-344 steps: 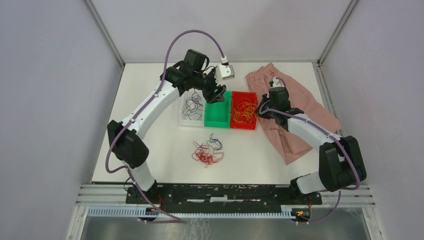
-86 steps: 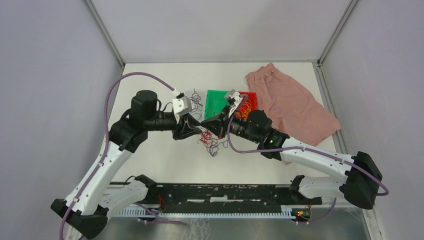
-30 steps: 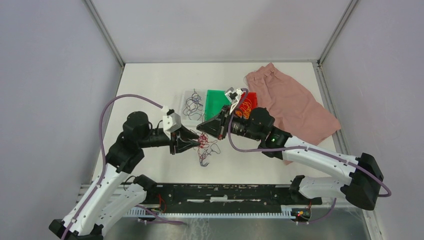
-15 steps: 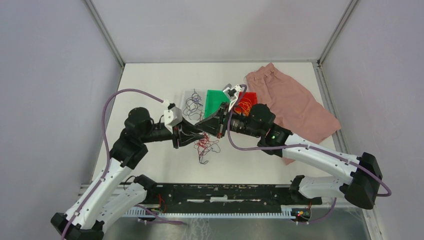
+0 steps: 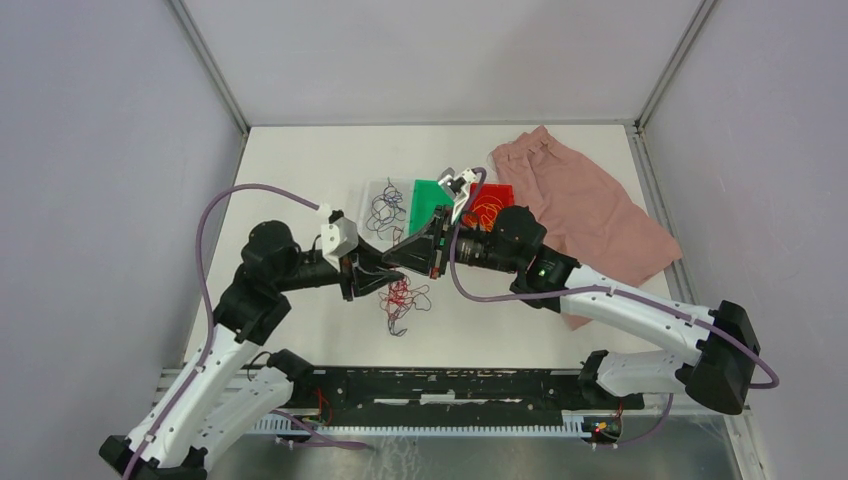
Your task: Untangle the cables
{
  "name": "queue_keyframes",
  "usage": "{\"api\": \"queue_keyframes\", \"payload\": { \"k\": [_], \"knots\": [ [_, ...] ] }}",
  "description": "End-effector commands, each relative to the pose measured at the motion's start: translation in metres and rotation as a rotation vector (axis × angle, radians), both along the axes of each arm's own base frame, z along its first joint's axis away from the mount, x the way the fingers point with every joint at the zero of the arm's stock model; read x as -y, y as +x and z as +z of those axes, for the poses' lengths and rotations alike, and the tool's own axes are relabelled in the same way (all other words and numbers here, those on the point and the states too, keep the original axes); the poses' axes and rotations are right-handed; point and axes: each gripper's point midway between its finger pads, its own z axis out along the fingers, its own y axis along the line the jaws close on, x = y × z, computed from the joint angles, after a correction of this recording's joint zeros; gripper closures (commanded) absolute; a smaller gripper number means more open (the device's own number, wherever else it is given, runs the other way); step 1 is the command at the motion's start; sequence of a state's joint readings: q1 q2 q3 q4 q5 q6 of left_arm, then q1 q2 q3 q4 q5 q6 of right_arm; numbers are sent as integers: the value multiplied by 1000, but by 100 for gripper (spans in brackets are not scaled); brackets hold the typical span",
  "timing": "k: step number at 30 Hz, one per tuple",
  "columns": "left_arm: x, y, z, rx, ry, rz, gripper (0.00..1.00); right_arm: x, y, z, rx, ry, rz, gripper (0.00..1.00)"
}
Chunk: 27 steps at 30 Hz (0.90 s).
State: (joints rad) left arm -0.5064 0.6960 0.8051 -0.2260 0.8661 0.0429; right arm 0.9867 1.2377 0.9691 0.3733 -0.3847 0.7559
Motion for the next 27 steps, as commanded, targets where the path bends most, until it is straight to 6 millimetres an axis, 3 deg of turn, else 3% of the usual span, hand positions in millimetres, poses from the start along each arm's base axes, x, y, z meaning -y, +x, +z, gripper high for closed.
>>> {"api": "queue_keyframes", "payload": {
  "k": [1,6,8,10,14,16,21,24,27],
  "knots": [
    [-3,-5,22,56,-51,10,69,5,-10,45,66,99,30,96],
    [-1,2,31,56,-81,37,81,-2,-15,44,33,104,75,86],
    [-1,4,31,47,-85,47,89,-3,-15,44,27,103,81,81],
    [-1,4,29,25,-85,48,97,-1,-15,43,25,102,70,67],
    [-1,2,23,-37,-85,51,97,6,-12,46,46,100,31,45],
    [0,1,24,-83,-97,54,97,12,-12,49,68,98,16,38],
    [8,-8,25,-244,-127,-7,97,28,-7,49,88,52,-13,34],
    [13,-12,26,-343,-144,-64,97,43,-3,39,76,13,-11,34],
    [14,-7,34,-333,-163,-50,97,53,-12,26,88,-31,16,37]
  ]
}}
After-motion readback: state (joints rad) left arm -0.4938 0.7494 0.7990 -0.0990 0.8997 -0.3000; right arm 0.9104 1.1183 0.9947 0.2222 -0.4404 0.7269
